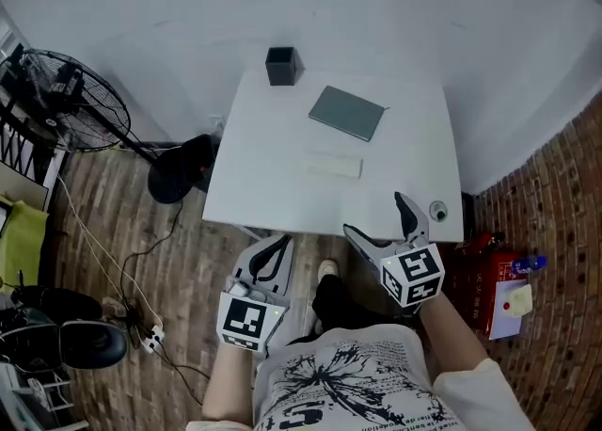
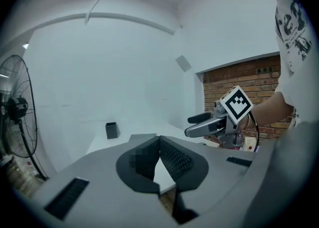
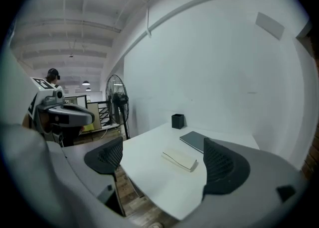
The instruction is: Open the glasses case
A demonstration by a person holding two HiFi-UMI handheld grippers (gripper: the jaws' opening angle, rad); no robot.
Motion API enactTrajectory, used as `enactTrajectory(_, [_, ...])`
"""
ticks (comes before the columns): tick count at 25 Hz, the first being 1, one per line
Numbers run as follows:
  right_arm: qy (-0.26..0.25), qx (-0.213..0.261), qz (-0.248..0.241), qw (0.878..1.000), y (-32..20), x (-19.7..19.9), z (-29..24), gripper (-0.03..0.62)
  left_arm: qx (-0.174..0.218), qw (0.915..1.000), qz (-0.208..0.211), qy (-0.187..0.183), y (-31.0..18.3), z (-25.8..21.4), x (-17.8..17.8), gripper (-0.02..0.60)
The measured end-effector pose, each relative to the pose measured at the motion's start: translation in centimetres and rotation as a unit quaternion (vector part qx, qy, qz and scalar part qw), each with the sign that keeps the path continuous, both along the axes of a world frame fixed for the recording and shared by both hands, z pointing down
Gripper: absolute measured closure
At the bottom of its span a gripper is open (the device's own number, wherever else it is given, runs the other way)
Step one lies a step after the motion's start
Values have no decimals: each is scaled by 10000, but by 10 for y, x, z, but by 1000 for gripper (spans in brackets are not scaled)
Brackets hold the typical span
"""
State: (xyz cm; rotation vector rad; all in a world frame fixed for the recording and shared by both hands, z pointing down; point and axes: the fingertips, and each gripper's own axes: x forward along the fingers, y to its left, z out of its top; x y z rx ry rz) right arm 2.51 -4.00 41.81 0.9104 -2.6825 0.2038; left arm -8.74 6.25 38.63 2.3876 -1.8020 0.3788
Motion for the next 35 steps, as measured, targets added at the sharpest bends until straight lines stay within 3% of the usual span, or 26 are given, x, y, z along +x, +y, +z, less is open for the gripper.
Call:
enactTrajectory(9, [776,-596,-63,9952,-107,-31,66,100,-536,9978,395,-49,-116,53,-21,568])
enactTrajectory(16, [1595,-965,-358,9818,-153,-46,128,100,-1114,9922,561,2,-177,115,-34,568])
enactTrajectory(26, [2627,-1254,-939,9521,-176,-68,193,137,-2151,9735,769,-59,-220,209,-43,568])
enactTrajectory(35, [3142,-1169,-1239,9340,-190,-73,216,179,-2822,9567,712,-55,-242,248,-40,568])
